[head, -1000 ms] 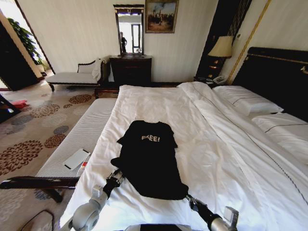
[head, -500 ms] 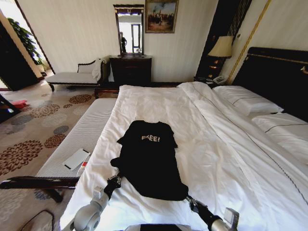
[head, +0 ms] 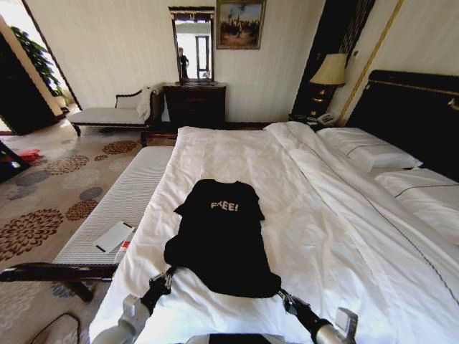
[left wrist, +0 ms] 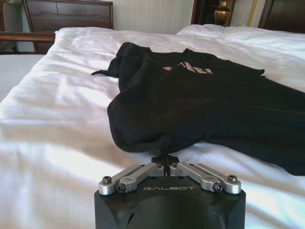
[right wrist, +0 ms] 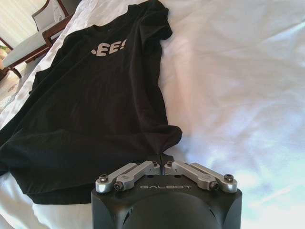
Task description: Fold the clothes on the bed.
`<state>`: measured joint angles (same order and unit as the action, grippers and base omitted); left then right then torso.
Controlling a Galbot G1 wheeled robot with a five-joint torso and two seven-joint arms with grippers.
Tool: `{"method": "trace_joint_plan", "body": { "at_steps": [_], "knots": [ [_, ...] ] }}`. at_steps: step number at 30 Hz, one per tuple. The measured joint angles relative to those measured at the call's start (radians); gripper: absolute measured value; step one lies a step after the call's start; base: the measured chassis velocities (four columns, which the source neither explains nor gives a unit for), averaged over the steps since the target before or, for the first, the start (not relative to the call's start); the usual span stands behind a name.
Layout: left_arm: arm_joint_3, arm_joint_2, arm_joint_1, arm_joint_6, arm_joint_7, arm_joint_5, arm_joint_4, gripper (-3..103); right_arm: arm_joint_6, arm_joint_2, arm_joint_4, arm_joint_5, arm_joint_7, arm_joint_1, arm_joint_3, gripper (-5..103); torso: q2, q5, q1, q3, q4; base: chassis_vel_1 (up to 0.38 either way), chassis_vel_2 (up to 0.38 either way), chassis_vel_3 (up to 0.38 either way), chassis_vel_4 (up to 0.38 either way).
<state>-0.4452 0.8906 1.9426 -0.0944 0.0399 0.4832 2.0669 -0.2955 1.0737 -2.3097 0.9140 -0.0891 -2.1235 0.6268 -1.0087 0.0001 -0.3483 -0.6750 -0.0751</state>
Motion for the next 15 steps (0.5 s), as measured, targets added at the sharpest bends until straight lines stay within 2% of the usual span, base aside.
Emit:
{"method": "trace_joint_plan", "body": {
  "at_steps": [6,9,15],
  "knots": [
    [-0.084,0.032,0.112,-0.042,-0.02,0.001,0.037,0,0.0,-0.004,-0.004,-0.001,0.0,-0.009,0.006,0,0.0,-0.0001,0.0,0.0,0.0001,0.0,0.0,0.0,0.0],
    [-0.144,0.045,0.158,-0.059,-0.027,0.032,0.063,0,0.0,-0.003,-0.01,-0.001,-0.001,-0.019,0.016,0,0.0,-0.0001,0.0,0.0,-0.0001,0.0,0.0,0.0,0.0],
    [-0.236,0.025,0.247,-0.08,-0.035,0.065,0.118,0,-0.002,-0.004,-0.021,-0.013,-0.001,-0.043,0.027,0,0.0,-0.0001,0.0,0.0,-0.0003,0.0,0.0,0.0,0.0]
  ]
}}
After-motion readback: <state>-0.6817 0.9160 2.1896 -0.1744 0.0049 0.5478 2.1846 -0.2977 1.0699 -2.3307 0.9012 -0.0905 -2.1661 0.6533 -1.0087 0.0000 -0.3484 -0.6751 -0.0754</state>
